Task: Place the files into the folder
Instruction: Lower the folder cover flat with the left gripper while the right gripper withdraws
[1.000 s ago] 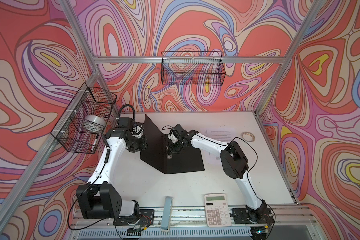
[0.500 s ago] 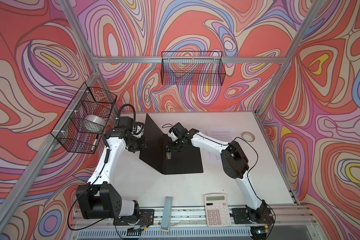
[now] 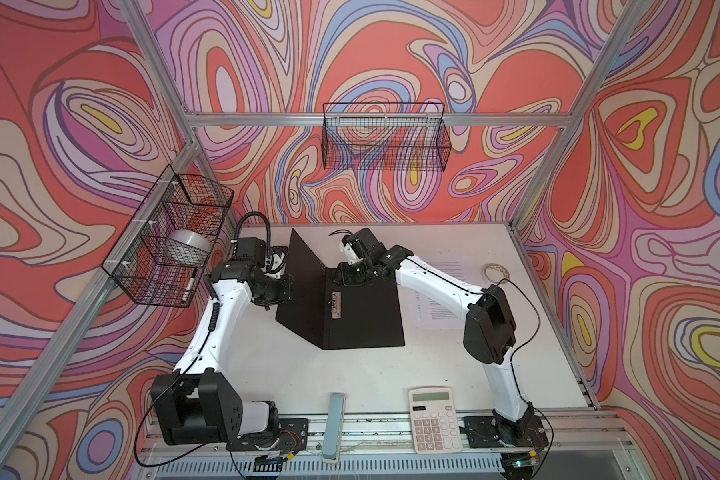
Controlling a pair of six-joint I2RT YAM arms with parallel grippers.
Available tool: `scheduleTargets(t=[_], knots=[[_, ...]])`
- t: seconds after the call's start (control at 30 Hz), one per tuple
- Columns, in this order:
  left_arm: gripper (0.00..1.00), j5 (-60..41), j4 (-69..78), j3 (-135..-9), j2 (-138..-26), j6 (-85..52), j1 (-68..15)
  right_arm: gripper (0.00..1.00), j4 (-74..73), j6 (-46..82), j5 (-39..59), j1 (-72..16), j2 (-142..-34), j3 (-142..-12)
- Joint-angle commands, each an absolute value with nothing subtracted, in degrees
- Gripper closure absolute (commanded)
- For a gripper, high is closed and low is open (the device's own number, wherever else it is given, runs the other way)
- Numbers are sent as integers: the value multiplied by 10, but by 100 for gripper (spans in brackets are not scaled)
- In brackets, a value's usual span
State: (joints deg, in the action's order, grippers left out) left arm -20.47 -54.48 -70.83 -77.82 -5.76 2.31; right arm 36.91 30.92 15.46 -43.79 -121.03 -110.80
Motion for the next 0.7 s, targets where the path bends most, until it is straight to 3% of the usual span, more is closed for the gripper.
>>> scheduleTargets(t=[0.0,0.57,0.67], knots=[[100,-178,-527,-676,-762,-47,26,64,394,290,102,-433,-1168,-1070],[100,-130,-517,-631,-778,-13,33,67,357,310,60,-431,-1142,-874],[95,-128,-516,-626,-778,-4,37,67,354,307,56,-431,-1149,-868]])
